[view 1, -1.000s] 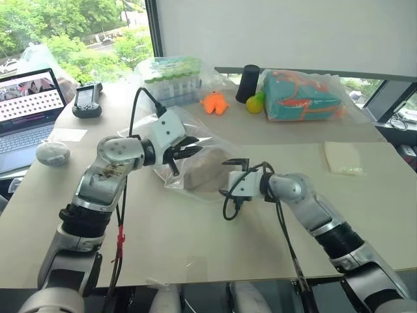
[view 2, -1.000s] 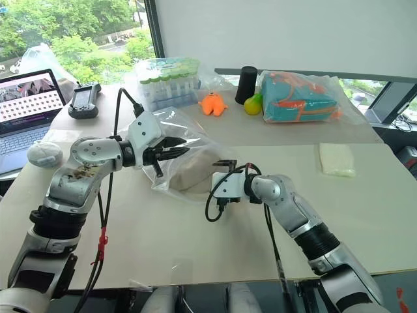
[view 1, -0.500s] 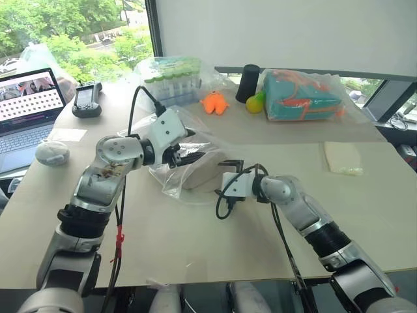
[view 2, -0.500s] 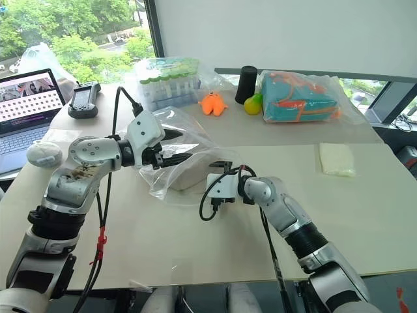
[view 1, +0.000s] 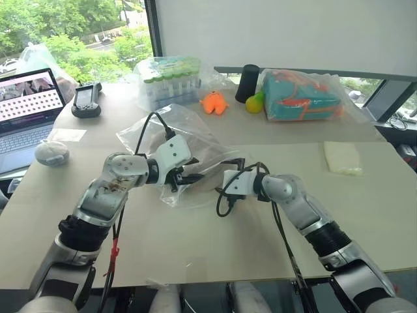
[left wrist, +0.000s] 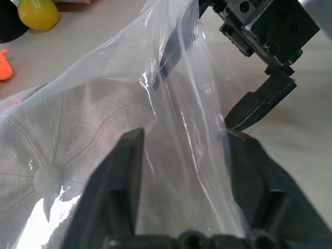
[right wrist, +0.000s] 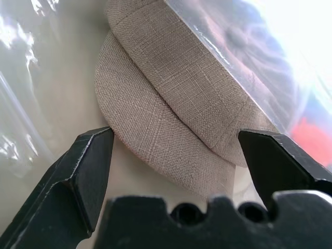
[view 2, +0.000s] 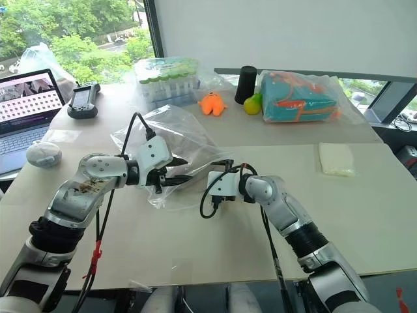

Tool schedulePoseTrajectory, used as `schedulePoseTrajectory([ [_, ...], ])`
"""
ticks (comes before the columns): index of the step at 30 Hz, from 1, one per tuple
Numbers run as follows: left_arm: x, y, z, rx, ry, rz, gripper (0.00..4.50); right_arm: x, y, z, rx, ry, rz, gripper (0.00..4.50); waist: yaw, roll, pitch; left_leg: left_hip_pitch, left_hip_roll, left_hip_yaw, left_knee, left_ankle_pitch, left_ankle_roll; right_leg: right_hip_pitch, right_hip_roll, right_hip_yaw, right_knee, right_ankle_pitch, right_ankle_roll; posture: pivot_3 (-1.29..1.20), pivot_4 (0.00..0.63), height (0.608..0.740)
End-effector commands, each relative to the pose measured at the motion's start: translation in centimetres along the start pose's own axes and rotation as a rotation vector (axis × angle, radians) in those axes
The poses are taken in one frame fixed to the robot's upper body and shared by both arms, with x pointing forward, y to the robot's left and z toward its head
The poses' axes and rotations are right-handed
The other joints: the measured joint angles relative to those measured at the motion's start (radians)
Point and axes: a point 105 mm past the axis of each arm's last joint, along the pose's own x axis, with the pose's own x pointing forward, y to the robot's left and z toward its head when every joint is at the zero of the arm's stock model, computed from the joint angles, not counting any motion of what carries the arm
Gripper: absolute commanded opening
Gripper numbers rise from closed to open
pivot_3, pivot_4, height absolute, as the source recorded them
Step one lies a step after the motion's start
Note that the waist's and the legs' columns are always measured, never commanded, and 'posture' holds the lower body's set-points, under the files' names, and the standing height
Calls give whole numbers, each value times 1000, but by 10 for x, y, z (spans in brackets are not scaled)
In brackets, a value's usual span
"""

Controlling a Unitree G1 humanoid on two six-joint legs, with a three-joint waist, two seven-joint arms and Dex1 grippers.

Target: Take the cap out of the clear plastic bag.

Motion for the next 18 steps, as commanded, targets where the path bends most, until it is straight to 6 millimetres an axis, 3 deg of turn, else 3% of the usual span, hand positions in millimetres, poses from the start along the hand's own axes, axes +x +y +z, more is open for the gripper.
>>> schedulePoseTrajectory([
  [1, -3, 7, 10, 32, -23, 27, 764, -6, -16, 8, -19, -29, -62, 4500, 1, 0, 0, 0, 0, 0, 0, 0, 0, 0, 0, 0, 0, 0, 0, 0, 150, 740],
  [3, -3, 8, 9, 34, -16, 32, 13, -6, -17, 8, -19, -28, -64, 4500, 1, 0, 0, 0, 0, 0, 0, 0, 0, 0, 0, 0, 0, 0, 0, 0, 150, 740],
  [10, -1, 16, 10, 46, -11, 84, 13, -7, -17, 8, -14, -28, -68, 4500, 1, 0, 0, 0, 0, 0, 0, 0, 0, 0, 0, 0, 0, 0, 0, 0, 150, 740],
  [18, -6, 40, 37, 89, -94, 187, 13, -8, -19, 6, -13, -21, -76, 4500, 1, 0, 0, 0, 0, 0, 0, 0, 0, 0, 0, 0, 0, 0, 0, 0, 150, 740],
])
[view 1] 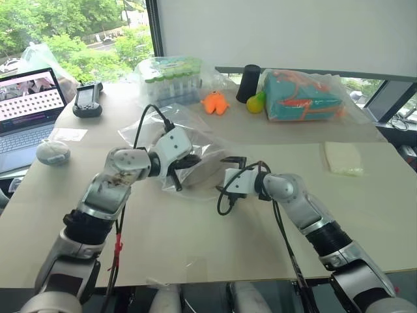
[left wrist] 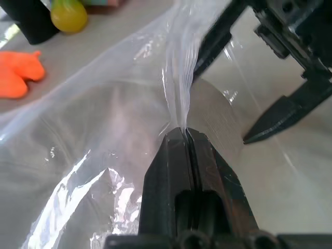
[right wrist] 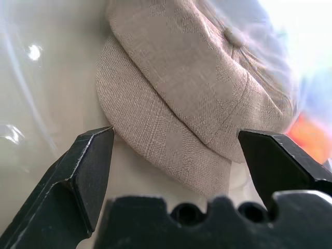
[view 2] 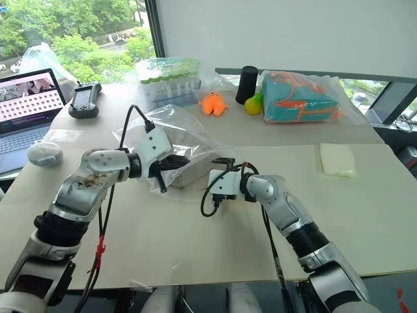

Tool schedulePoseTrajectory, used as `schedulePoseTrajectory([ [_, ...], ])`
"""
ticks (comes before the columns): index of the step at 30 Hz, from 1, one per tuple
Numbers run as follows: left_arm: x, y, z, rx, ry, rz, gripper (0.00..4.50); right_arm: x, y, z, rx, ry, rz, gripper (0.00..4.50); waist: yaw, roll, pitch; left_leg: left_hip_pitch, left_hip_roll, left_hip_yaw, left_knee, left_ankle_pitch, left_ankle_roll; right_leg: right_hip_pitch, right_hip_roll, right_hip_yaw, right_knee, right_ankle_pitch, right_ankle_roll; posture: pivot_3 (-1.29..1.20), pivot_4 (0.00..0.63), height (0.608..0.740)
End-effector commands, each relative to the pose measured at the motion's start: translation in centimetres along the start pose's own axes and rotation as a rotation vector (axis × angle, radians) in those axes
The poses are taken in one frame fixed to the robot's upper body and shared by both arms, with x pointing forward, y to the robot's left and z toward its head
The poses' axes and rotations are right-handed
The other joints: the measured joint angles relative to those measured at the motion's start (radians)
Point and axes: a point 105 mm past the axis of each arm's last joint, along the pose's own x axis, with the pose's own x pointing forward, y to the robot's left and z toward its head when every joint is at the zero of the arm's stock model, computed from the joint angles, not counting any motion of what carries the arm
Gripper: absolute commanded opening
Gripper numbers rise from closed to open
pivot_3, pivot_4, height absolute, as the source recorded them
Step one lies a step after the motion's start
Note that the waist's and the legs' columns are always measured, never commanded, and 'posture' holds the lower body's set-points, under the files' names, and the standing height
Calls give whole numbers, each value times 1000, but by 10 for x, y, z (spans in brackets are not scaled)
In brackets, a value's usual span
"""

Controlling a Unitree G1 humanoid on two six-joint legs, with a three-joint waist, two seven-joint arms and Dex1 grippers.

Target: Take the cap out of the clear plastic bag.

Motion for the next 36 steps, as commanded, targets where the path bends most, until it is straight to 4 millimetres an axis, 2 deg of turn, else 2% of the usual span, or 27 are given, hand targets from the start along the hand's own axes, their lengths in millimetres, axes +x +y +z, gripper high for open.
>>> schedulePoseTrajectory([
  [1, -9, 17, 25, 56, -75, 66, 13, -6, -15, 7, -19, -24, -63, 4500, -2, 0, 0, 0, 0, 0, 0, 0, 0, 0, 0, 0, 0, 0, 0, 0, 150, 740],
  [6, -13, 21, 42, 44, -131, 67, 13, -1, -15, 7, -69, -7, -74, 4500, -2, 0, 0, 0, 0, 0, 0, 0, 0, 0, 0, 0, 0, 0, 0, 0, 150, 740],
  [12, -13, 19, 42, 41, -130, 65, 13, 4, -19, -4, -175, 71, -103, 4500, -1, 0, 0, 0, 0, 0, 0, 0, 0, 0, 0, 0, 0, 0, 0, 0, 150, 740],
  [21, -12, 18, 41, 35, -132, 64, 13, 16, -24, 9, -167, 31, -152, 4500, -2, 0, 0, 0, 0, 0, 0, 0, 0, 0, 1, 0, 0, 0, 0, 0, 150, 740],
  [22, -12, 18, 41, 35, -131, 64, 0, 17, -24, 13, -161, 14, -159, 3965, -2, 0, 0, 0, 0, 0, 0, 0, 0, 0, 0, 0, 0, 0, 0, 0, 150, 740],
  [25, -12, 18, 40, 34, -127, 66, 0, 18, -19, 22, -139, -28, -156, 3057, -2, 0, 0, 0, 0, 0, 0, 0, 0, 0, 0, 0, 0, 0, 0, 0, 150, 740],
  [31, -12, 16, 38, 35, -123, 62, 0, 18, -18, 23, -129, -33, -153, 1025, -2, 0, 0, 0, 0, 0, 0, 0, 0, 0, 0, 0, 0, 0, 0, 0, 150, 740],
  [36, -11, 14, 33, 46, -101, 50, 0, 14, -26, 33, -106, -71, -184, 1025, -3, 0, 0, 0, 0, 0, 0, 0, 0, 0, 0, 0, 0, 0, 0, 0, 150, 740],
])
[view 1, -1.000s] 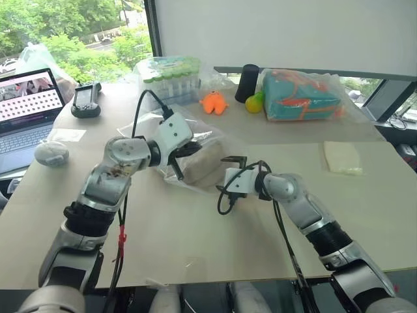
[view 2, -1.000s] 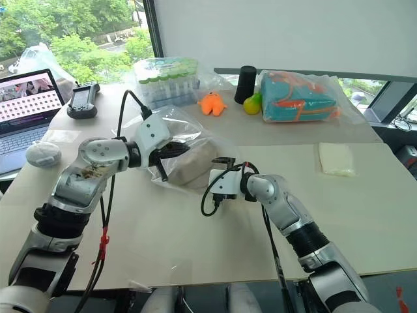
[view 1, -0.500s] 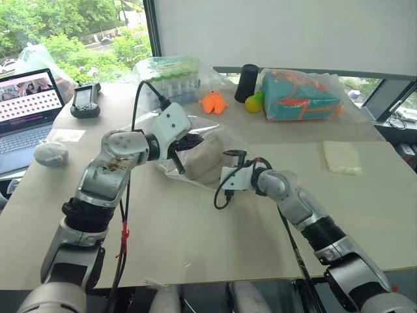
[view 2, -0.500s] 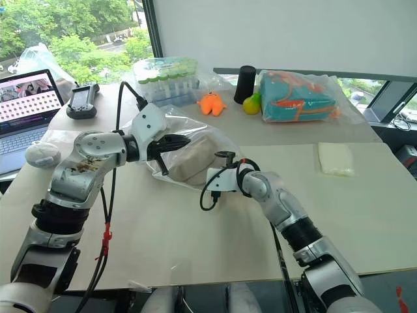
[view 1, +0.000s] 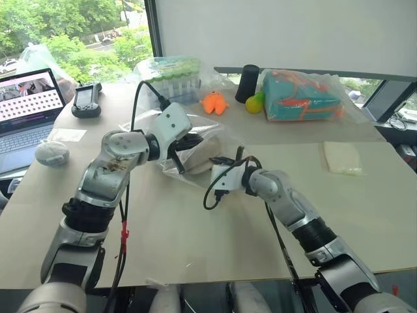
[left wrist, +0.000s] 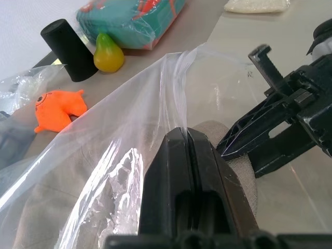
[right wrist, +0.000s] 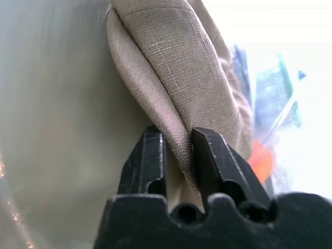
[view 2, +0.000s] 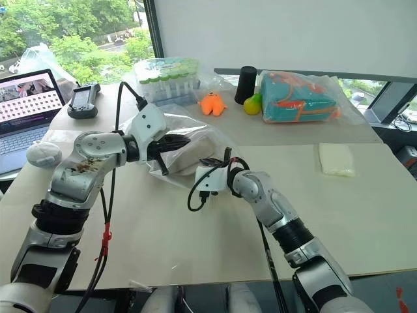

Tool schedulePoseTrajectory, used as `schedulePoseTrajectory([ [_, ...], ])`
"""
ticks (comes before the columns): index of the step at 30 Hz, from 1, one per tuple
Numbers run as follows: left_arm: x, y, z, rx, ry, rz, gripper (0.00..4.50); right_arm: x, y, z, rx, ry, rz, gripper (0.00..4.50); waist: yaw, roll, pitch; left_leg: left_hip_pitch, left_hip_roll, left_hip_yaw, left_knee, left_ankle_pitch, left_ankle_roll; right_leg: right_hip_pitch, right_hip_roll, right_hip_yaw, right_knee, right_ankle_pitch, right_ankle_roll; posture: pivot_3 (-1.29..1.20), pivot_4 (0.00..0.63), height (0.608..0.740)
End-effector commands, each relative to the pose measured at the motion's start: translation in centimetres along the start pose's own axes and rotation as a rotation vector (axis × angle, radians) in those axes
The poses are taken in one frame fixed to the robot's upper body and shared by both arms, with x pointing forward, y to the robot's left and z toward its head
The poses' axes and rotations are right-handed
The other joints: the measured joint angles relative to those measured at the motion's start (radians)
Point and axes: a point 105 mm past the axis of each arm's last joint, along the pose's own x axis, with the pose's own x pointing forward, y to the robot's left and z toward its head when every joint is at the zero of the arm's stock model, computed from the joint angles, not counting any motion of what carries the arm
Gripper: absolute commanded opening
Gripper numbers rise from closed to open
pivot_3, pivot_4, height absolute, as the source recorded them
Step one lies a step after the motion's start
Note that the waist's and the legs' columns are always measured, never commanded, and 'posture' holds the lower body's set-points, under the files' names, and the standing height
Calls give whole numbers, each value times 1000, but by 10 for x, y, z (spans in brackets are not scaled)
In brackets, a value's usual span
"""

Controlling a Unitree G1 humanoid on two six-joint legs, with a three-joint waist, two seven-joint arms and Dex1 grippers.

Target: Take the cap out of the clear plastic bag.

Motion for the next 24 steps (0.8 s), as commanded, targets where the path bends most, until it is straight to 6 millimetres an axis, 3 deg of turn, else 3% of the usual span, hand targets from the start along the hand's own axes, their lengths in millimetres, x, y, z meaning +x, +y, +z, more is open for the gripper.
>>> schedulePoseTrajectory([
  [1, -5, -2, 8, 46, -20, -2, 0, -4, -14, 14, 48, -63, -46, 1025, -1, 0, 0, 0, 0, 0, 0, 0, 0, 0, 0, 0, 0, 0, 0, 0, 150, 740],
  [5, -7, -10, -8, 106, 42, -37, 0, -11, -20, 29, 106, -127, -48, 1025, -3, 0, 0, 0, 1, 0, 0, 0, 0, -1, 0, 0, 0, 0, 0, 0, 150, 740],
  [12, -8, -13, -23, 146, 90, -43, 0, -31, -19, 34, 216, -161, -79, 1025, 4, 0, 0, 0, 1, 0, 0, 0, 0, 0, 0, 0, 0, 0, 0, 0, 150, 740],
  [24, -5, -16, -28, 149, 94, -63, 0, -77, -32, 43, 322, -169, -118, 1025, 5, 0, 0, 0, 1, 0, 0, 0, 0, 0, 0, -1, 0, 0, 0, 0, 150, 740],
])
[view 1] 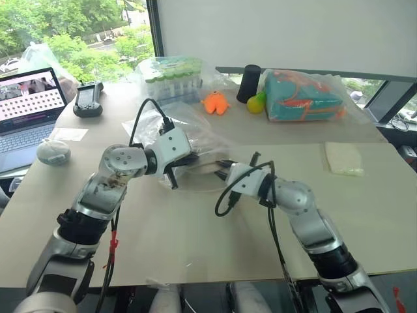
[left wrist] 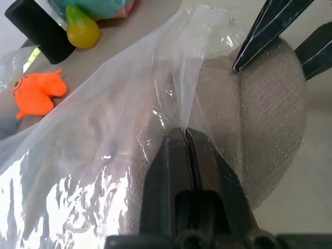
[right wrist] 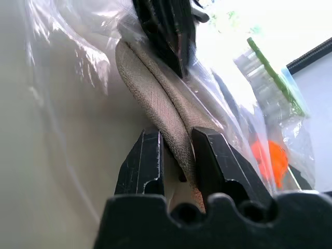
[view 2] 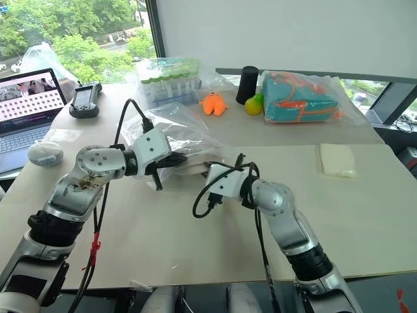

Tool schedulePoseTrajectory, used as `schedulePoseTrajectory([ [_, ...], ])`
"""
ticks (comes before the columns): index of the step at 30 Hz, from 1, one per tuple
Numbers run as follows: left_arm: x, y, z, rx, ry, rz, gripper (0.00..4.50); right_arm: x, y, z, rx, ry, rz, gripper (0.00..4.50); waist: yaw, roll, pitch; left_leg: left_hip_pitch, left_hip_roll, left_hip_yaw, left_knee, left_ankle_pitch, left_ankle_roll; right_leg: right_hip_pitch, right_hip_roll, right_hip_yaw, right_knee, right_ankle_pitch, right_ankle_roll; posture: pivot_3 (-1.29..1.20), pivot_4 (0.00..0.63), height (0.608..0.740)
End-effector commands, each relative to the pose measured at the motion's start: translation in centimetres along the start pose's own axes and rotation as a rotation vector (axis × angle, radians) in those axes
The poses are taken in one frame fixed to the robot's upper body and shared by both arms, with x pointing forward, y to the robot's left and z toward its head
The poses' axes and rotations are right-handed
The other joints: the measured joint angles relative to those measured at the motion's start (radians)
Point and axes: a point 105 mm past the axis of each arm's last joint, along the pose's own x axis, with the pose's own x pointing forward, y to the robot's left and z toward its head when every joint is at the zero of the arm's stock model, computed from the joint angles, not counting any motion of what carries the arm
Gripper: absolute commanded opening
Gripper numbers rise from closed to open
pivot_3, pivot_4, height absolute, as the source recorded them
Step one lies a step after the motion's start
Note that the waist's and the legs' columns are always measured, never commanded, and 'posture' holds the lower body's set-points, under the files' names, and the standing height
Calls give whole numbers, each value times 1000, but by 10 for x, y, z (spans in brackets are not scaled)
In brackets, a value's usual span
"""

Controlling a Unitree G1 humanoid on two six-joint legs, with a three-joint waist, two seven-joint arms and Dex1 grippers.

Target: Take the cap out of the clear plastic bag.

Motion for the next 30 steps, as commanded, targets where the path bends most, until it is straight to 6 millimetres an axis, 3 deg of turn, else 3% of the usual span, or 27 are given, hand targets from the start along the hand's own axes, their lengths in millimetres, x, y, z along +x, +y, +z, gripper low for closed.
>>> schedulePoseTrajectory([
  [1, 0, 3, 0, 19, 8, 8, 0, -18, -18, 23, 27, -71, -53, 1025, 1, 0, 0, 0, 0, 0, 0, 0, 0, 0, 0, 0, 0, 0, 0, 0, 150, 740],
  [9, 1, 2, -1, 19, 6, -1, 0, -38, -20, 39, 159, -104, 1, 1025, 1, 0, 0, 0, 0, 0, 0, 0, 0, 0, 0, 0, 0, 0, 0, 0, 150, 740],
  [13, 2, 2, -2, 20, 9, -1, 0, -43, -25, 34, 148, -69, -5, 1025, 1, 0, 0, 0, 0, 0, 0, 0, 0, 0, 0, 0, 0, 0, 0, 0, 150, 740],
  [19, 2, 3, -1, 19, 8, 1, 0, -36, -4, 28, 128, -24, 84, 1025, -1, 0, 0, 0, 0, 0, 0, 0, 0, 0, 0, 0, 0, -1, 0, 0, 150, 740],
  [22, 1, 3, -2, 20, 11, 2, 0, -36, 20, 13, 53, 56, 209, 1025, 0, 0, 0, 0, 0, 0, 0, 0, 0, 0, 0, 0, 0, -1, 0, 0, 150, 740],
  [25, 1, 3, -2, 19, 11, 1, 0, -32, 29, -2, -58, 107, 244, 1025, 1, 0, 0, 0, 0, 0, 0, 0, 0, 0, 0, 0, 0, -1, 0, 0, 150, 740],
  [30, 2, 3, -1, 19, 8, 0, 0, -15, 17, -22, -212, 158, 134, 1025, -4, 0, 0, 0, 0, 1, 0, 0, 0, 0, 0, 0, 0, -5, 7, 0, 150, 740],
])
